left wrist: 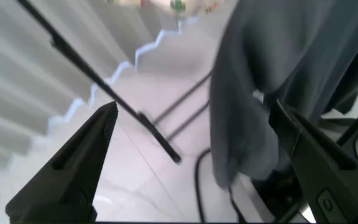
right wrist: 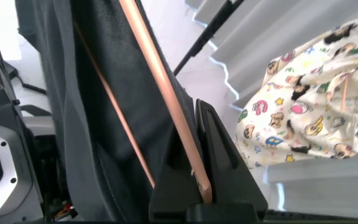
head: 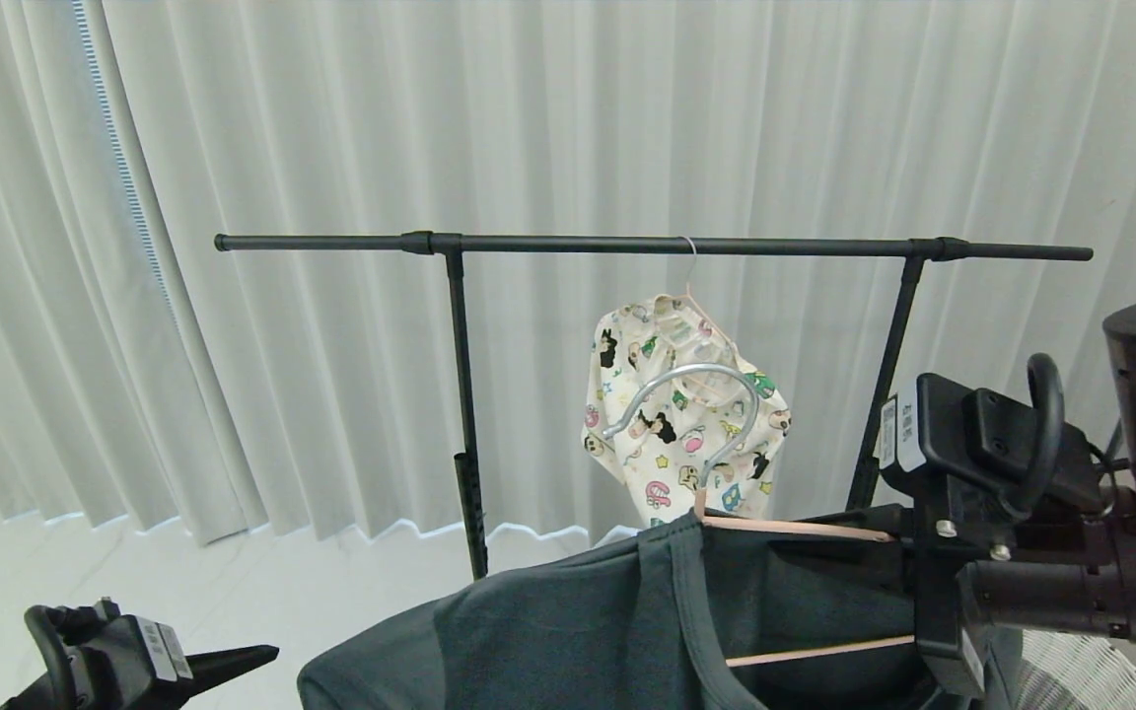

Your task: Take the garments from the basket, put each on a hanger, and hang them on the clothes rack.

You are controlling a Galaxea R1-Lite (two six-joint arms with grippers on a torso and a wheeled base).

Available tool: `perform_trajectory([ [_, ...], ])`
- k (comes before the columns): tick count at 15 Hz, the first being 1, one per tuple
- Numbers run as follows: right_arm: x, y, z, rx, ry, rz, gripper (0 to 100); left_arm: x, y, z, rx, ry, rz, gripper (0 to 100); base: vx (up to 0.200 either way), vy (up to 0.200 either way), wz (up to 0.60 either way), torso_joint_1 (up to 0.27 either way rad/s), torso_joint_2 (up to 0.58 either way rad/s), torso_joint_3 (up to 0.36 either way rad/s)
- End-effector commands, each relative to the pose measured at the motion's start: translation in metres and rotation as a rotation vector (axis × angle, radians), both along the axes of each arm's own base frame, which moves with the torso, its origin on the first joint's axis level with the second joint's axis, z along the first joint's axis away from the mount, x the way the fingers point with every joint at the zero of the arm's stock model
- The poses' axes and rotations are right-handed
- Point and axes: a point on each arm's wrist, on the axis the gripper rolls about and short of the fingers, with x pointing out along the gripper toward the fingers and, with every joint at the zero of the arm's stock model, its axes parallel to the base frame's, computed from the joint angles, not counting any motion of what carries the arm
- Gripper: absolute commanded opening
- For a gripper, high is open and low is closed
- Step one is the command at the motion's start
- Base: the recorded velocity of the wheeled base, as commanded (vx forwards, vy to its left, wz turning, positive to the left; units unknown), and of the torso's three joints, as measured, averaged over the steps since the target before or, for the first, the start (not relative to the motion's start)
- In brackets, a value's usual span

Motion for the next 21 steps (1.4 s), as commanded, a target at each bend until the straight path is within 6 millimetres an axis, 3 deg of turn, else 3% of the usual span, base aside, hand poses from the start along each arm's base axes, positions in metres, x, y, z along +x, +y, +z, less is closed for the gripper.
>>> perform_trajectory([
  [1,-0.005,0.0,0.003,0.01,-0.008,0.016,0,0.005,-0.001,-0.008,0.007,0.07,0.003,100,0.0,0.0,0.0,0.0,0.0,0.0],
  [5,-0.007,0.001,0.003,0.009,-0.011,0.024,0,0.004,-0.002,-0.009,-0.027,0.092,-0.05,100,0.0,0.0,0.0,0.0,0.0,0.0],
  [6,-0.008,0.0,0.004,0.011,-0.013,0.022,0,0.005,-0.002,-0.008,-0.027,0.089,-0.046,0,0.0,0.0,0.0,0.0,0.0,0.0],
  [13,0.0,-0.039,-0.001,-0.024,0.015,-0.144,0,0.02,0.034,-0.003,-0.053,0.082,0.337,0,0.0,0.0,0.0,0.0,0.0,0.0],
  [16,0.0,-0.042,-0.001,-0.02,0.013,-0.161,0,0.018,0.034,-0.003,-0.059,0.074,0.339,0,0.0,0.0,0.0,0.0,0.0,0.0],
  [20,-0.001,-0.043,0.0,-0.015,0.008,-0.167,0,0.009,0.021,0.01,-0.09,-0.017,0.183,0,0.0,0.0,0.0,0.0,0.0,0.0],
  [21,-0.001,-0.043,0.001,-0.013,0.005,-0.17,0,0.006,0.02,0.011,-0.091,-0.031,0.158,100,0.0,0.0,0.0,0.0,0.0,0.0],
])
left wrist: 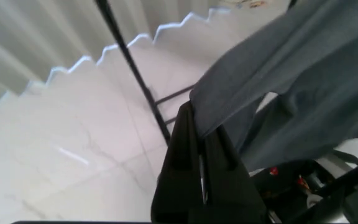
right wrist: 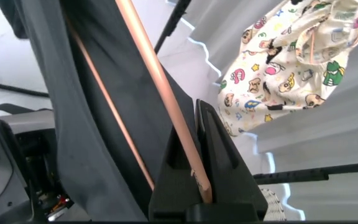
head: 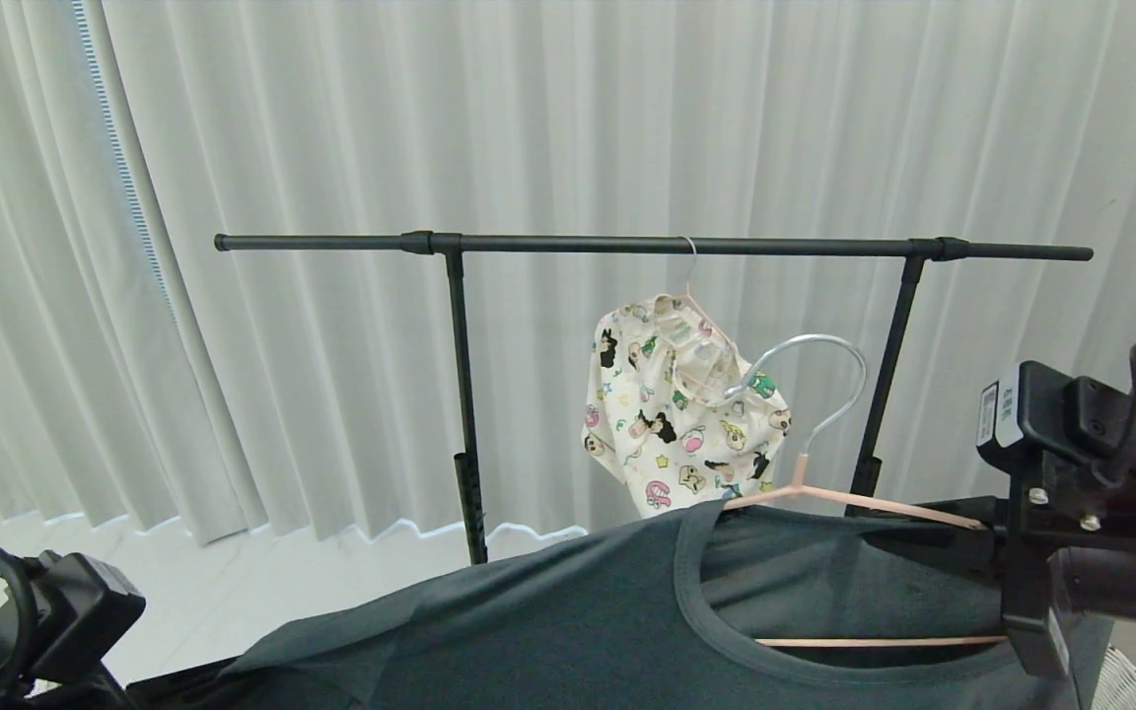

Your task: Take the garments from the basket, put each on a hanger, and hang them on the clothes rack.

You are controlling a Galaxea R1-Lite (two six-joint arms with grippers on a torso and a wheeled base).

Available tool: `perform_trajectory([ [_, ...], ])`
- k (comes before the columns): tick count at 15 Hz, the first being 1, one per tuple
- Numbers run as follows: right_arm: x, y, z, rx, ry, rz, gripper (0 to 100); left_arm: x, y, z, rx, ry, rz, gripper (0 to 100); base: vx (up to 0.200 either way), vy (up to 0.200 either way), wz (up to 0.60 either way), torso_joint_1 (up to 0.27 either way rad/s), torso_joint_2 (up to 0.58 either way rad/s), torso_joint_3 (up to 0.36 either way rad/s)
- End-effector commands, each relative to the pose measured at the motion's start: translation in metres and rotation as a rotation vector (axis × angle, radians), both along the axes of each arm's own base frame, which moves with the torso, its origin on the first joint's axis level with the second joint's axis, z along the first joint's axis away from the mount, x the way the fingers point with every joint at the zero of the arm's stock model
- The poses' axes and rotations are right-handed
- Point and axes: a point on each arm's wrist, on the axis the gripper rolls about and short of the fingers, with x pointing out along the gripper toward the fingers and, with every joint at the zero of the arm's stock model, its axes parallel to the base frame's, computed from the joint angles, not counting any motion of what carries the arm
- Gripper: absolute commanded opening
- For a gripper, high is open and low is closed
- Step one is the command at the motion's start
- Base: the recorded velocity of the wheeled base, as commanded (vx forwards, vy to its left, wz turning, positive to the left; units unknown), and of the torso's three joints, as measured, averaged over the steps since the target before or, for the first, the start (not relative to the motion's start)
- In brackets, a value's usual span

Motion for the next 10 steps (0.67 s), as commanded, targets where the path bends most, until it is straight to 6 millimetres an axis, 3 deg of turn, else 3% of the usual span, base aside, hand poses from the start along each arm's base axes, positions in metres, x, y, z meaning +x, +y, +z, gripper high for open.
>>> perform_trajectory([
  [1,0.0,-0.002,0.001,0.004,-0.005,-0.007,0,-0.007,-0.003,0.005,-0.004,-0.052,-0.049,100,0.0,0.0,0.0,0.0,0.0,0.0],
  [6,-0.002,-0.019,0.011,0.034,-0.043,-0.074,0,-0.007,-0.002,-0.005,0.012,0.003,-0.022,100,0.0,0.0,0.0,0.0,0.0,0.0],
  [10,-0.002,-0.041,0.018,0.076,-0.062,-0.203,0,-0.003,-0.005,0.007,-0.003,-0.043,-0.053,100,0.0,0.0,0.0,0.0,0.0,0.0],
])
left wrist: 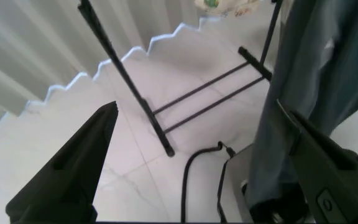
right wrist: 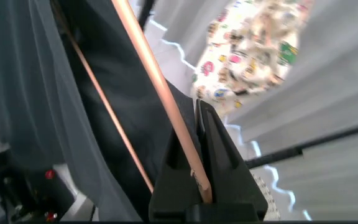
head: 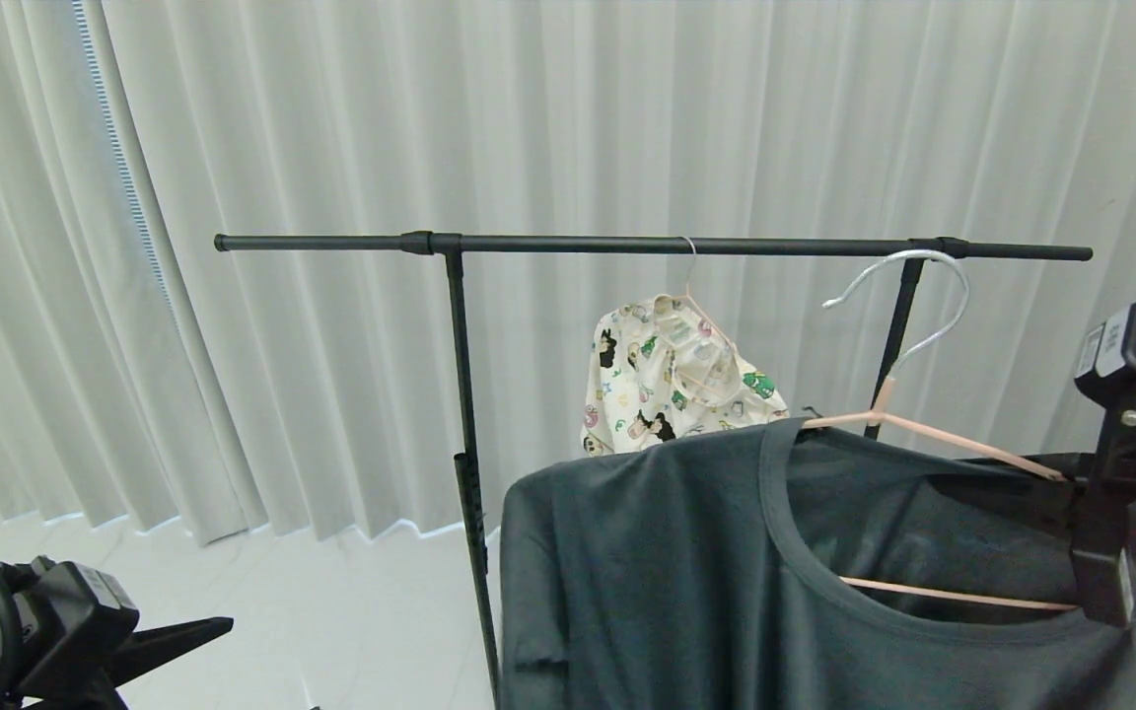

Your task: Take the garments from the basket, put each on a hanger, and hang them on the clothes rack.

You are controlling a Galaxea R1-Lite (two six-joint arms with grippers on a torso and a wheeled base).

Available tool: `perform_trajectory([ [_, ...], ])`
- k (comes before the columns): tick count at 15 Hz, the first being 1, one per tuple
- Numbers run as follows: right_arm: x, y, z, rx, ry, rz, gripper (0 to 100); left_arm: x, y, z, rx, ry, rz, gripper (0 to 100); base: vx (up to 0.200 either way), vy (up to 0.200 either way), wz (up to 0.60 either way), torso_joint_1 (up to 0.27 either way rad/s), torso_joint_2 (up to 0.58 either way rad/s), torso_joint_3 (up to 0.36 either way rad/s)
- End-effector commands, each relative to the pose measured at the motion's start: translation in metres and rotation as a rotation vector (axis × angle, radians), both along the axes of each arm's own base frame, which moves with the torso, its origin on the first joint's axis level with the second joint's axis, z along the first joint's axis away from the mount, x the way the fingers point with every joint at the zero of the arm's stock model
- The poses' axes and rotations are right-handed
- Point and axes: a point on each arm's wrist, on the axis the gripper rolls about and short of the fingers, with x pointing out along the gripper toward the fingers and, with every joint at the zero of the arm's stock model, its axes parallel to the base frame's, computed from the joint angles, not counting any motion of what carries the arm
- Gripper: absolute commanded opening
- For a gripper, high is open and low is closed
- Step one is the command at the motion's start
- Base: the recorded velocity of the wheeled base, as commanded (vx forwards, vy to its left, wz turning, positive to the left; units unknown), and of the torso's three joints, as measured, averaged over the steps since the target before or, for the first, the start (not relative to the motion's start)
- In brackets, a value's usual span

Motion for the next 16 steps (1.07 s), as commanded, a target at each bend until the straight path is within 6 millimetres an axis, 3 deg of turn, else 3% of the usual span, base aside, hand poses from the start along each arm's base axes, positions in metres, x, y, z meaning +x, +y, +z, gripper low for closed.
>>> perform_trajectory([
  [1,-0.004,-0.014,0.004,0.015,-0.009,-0.068,0,0.001,-0.001,0.003,-0.002,-0.012,-0.01,100,0.0,0.0,0.0,0.0,0.0,0.0],
  [8,-0.026,-0.076,-0.005,-0.101,0.122,-0.593,0,0.008,0.002,0.005,0.044,-0.013,0.077,100,0.0,0.0,0.0,0.0,0.0,0.0],
  [16,-0.017,-0.096,-0.01,-0.197,0.146,-0.886,0,0.012,0.003,0.008,0.077,-0.023,0.133,100,0.0,0.0,0.0,0.0,0.0,0.0],
])
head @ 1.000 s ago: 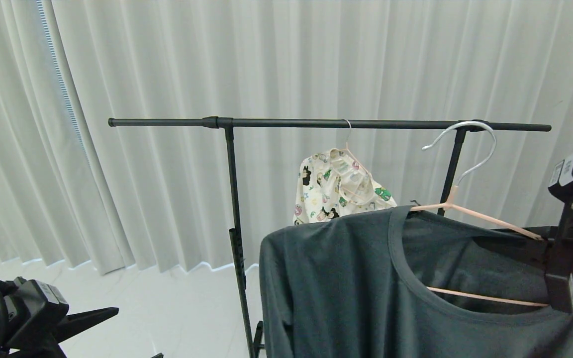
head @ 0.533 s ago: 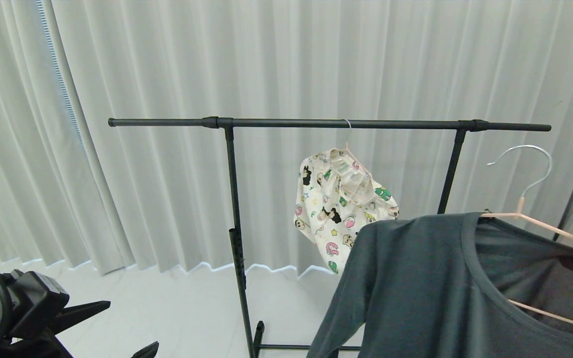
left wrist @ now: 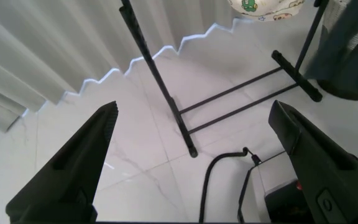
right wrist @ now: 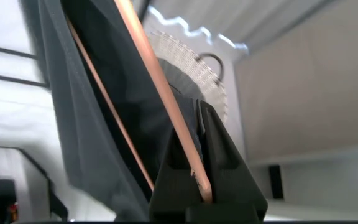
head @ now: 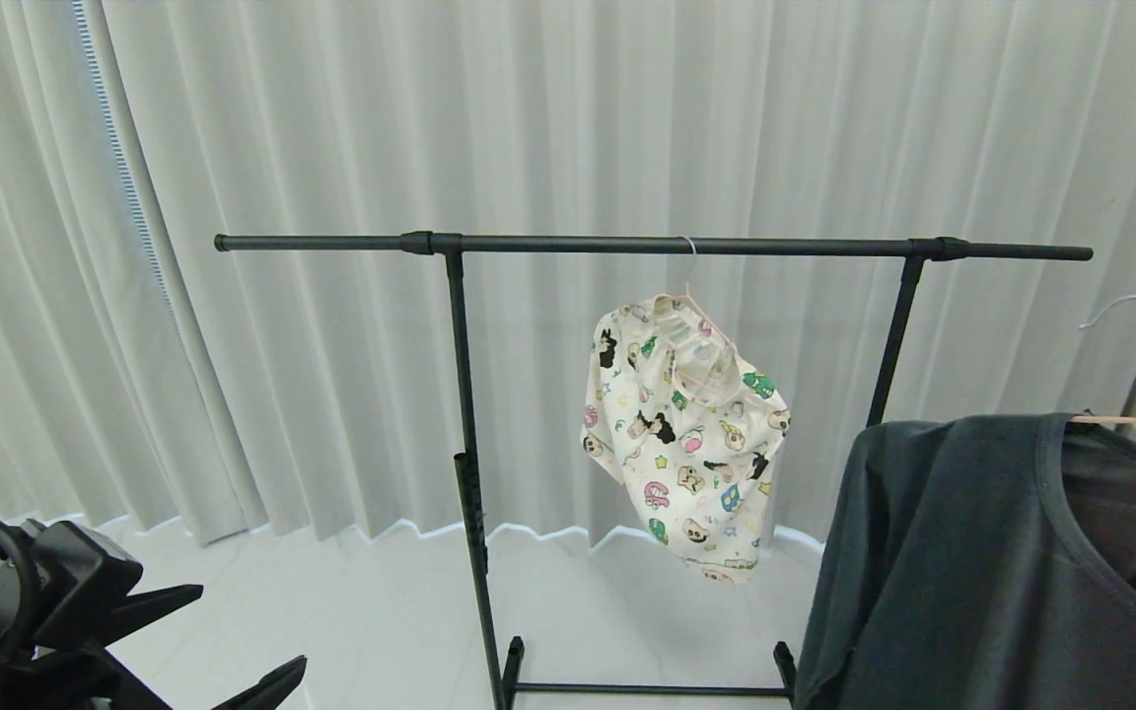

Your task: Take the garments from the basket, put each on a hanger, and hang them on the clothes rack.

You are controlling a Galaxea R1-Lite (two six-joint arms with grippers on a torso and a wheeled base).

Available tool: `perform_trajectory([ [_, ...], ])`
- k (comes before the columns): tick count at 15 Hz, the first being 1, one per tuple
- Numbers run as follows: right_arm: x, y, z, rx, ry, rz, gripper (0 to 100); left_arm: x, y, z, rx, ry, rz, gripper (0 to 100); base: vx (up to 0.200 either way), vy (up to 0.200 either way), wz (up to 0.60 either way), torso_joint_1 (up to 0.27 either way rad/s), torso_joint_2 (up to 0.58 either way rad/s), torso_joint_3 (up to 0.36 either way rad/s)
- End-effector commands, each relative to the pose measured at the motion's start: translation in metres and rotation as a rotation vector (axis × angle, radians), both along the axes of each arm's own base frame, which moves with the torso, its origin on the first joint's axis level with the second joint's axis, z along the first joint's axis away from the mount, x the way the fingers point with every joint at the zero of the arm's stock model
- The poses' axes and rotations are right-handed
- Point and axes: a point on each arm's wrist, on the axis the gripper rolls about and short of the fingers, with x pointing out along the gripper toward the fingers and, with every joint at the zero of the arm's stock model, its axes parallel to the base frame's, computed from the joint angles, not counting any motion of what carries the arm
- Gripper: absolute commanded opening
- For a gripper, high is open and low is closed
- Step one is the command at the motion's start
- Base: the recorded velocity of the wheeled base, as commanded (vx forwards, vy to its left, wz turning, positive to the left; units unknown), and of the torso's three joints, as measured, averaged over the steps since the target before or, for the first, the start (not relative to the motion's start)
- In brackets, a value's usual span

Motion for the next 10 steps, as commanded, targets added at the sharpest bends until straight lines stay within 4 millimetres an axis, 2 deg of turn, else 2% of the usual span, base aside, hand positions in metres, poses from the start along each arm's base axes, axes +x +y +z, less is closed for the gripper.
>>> perform_trajectory([
  [1,0.007,-0.003,-0.003,-0.006,0.02,-0.036,0,0.001,0.0,0.0,0.001,-0.001,-0.001,100,0.0,0.0,0.0,0.0,0.0,0.0],
  [8,0.02,-0.004,0.0,0.041,-0.037,-0.075,0,0.0,-0.001,0.001,0.014,-0.01,-0.017,100,0.0,0.0,0.0,0.0,0.0,0.0],
  [10,0.02,-0.004,0.0,0.042,-0.035,-0.074,0,0.0,-0.001,0.001,0.012,-0.013,-0.018,100,0.2,0.0,0.0,0.005,0.0,0.0],
])
